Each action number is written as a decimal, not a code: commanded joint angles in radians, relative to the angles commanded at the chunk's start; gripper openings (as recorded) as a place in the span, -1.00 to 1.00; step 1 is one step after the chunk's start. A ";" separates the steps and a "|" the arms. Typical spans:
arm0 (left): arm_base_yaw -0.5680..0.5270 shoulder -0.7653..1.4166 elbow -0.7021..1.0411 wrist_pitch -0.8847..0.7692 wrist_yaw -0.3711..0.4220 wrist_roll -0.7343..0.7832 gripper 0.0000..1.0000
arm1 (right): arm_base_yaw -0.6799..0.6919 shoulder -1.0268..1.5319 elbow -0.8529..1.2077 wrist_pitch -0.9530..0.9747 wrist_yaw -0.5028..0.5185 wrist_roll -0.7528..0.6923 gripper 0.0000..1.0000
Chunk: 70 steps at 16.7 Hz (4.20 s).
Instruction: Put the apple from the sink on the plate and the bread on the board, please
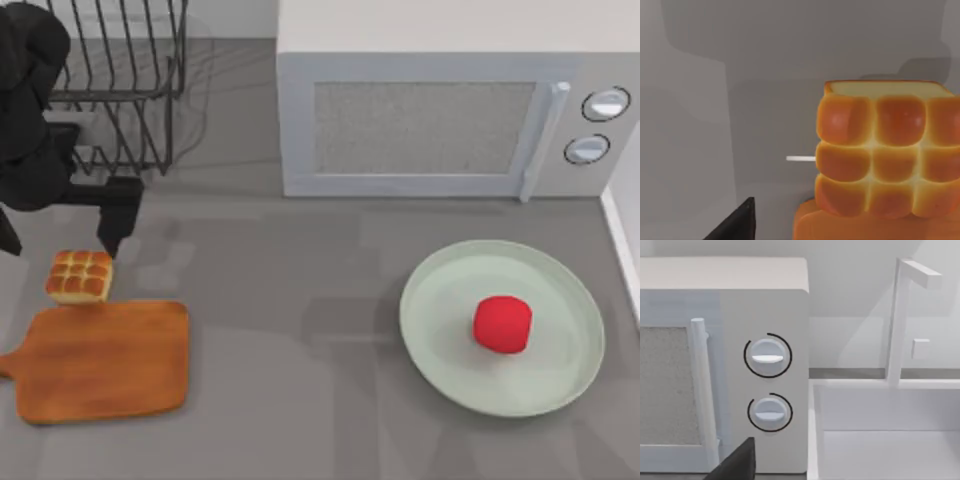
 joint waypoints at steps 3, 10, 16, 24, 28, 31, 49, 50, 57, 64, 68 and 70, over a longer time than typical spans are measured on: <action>0.000 0.003 0.002 -0.002 0.000 0.000 1.00 | 0.000 0.000 0.000 0.000 0.000 0.000 1.00; 0.002 0.049 -0.062 0.108 0.000 0.003 1.00 | 0.000 0.000 0.000 0.000 0.000 0.000 1.00; 0.001 0.111 -0.140 0.249 0.001 0.003 1.00 | 0.000 0.000 0.000 0.000 0.000 0.000 1.00; 0.001 0.111 -0.140 0.249 0.001 0.003 0.10 | 0.000 0.000 0.000 0.000 0.000 0.000 1.00; 0.001 0.111 -0.140 0.249 0.001 0.003 -0.51 | 0.000 0.000 0.000 0.000 0.000 0.000 1.00; 0.001 0.111 -0.140 0.249 0.001 0.003 -0.96 | 0.000 0.000 0.000 0.000 0.000 0.000 1.00; 0.001 -0.010 0.075 -0.078 -0.001 -0.001 -1.00 | 0.000 0.000 0.000 0.000 0.000 0.000 1.00; 0.000 -0.024 0.095 -0.105 -0.001 -0.001 -1.00 | 0.000 0.000 0.000 0.000 0.000 0.000 1.00; -0.003 -0.048 0.095 -0.117 -0.002 -0.005 -1.00 | 0.000 0.000 0.000 0.000 0.000 0.000 1.00; -0.063 -0.237 -0.234 -0.001 -0.006 -0.104 -1.00 | 0.000 0.000 0.000 0.000 0.000 0.000 1.00; -0.091 -0.308 -0.337 0.044 -0.007 -0.142 -1.00 | 0.000 0.000 0.000 0.000 0.000 0.000 1.00; -0.092 -0.309 -0.338 0.045 -0.007 -0.142 -1.00 | 0.000 0.000 0.000 0.000 0.000 0.000 1.00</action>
